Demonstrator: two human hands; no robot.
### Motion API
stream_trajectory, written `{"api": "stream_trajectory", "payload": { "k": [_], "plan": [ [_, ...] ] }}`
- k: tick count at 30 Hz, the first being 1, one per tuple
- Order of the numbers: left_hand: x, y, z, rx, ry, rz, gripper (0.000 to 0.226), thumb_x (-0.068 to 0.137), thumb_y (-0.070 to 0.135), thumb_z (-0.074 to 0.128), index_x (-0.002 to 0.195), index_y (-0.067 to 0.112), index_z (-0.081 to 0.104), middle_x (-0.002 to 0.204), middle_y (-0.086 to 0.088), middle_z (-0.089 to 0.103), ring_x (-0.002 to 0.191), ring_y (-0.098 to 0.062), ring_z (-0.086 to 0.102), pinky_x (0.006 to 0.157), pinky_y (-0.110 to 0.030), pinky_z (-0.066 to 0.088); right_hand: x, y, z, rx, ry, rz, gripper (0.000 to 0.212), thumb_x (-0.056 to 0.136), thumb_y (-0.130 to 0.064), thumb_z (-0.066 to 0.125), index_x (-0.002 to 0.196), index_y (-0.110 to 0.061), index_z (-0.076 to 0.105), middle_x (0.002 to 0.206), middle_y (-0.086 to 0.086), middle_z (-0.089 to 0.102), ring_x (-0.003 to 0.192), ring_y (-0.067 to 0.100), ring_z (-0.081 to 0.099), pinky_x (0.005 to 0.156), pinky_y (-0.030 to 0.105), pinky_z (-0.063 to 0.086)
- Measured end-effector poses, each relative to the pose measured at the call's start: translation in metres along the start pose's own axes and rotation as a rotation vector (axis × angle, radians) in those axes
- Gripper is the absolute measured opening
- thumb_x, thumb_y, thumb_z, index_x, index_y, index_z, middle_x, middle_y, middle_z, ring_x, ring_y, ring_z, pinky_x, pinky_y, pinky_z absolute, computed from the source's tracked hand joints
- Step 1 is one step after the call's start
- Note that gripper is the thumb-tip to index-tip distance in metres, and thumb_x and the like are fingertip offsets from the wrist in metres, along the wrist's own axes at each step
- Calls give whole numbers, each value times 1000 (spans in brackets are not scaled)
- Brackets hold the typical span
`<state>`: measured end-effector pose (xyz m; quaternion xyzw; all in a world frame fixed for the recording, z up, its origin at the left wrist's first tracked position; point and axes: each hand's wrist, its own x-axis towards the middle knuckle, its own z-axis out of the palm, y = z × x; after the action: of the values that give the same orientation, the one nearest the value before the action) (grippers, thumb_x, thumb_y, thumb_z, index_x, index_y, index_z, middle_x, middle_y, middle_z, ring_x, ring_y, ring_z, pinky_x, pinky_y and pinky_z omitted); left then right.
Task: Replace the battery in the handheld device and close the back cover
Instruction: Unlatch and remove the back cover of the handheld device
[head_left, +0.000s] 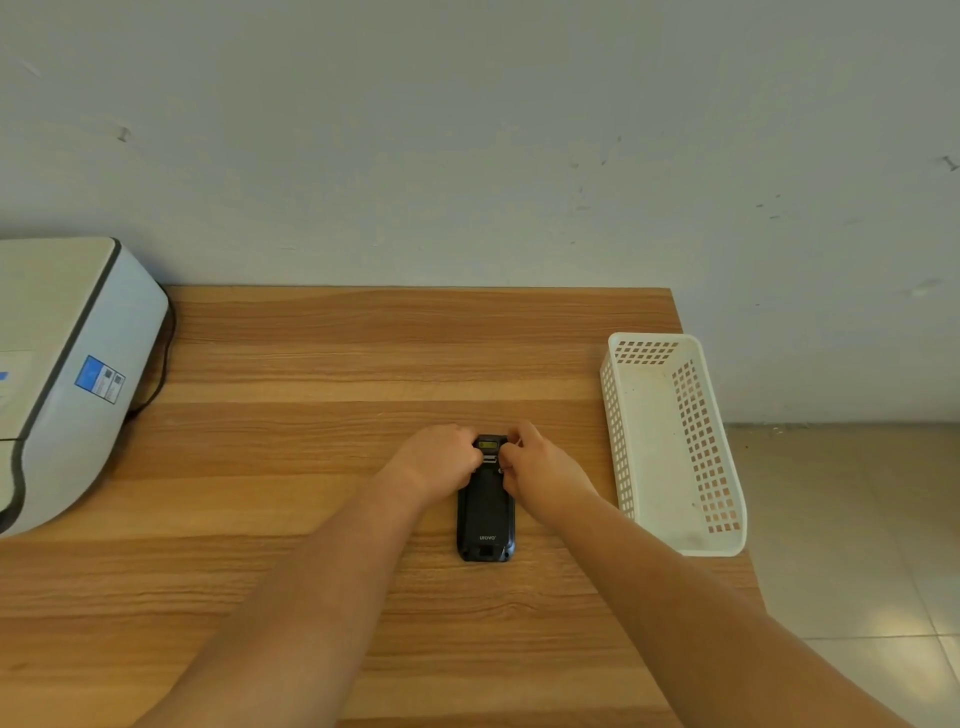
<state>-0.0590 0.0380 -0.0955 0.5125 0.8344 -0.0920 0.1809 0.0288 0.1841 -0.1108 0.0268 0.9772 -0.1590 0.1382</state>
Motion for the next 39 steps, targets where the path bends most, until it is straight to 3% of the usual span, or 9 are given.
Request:
{"api": "stream_trajectory", "payload": {
  "k": [6,11,19,25,36,39],
  "plan": [
    [-3,-4,9,-88,63,-15,21,94,16,57,111,7,65,120,-11,60,102,-27,61,83,-39,54,0,0,1,16,11,6,22,96,-24,53,114,-12,60,129,4,44,94,19,58,79,32,54],
    [-11,-8,17,-322,136,-93,24,97,19,54,115,12,69,152,-1,42,125,-21,53,104,-32,43,2,5,2,61,15,-54,26,95,-20,53,117,-11,61,146,3,38,124,20,48,99,31,47],
    [-9,-7,13,-336,108,-114,25,98,20,52,114,11,69,149,0,45,116,-21,58,98,-35,46,11,8,1,-94,-43,-144,28,97,-20,49,119,-9,61,139,6,46,110,23,55,88,34,52],
    [-8,-7,16,-323,94,-115,25,98,22,51,111,12,70,151,2,44,113,-21,60,95,-36,48,13,10,-1,-189,-55,-206,30,96,-19,50,122,-7,58,141,9,46,114,26,53,85,38,53],
    [-10,-2,15,-320,92,-145,27,99,22,49,116,13,68,156,2,36,119,-21,58,99,-35,47,12,13,4,-190,-25,-222,27,95,-18,52,116,-6,62,134,11,52,109,28,58,81,40,55],
    [-11,0,15,-335,108,-157,26,99,21,50,116,12,68,154,1,38,120,-22,57,100,-36,47,12,11,0,-142,-42,-174,28,97,-20,48,119,-8,61,136,7,51,111,26,57,87,39,53]
  ]
}}
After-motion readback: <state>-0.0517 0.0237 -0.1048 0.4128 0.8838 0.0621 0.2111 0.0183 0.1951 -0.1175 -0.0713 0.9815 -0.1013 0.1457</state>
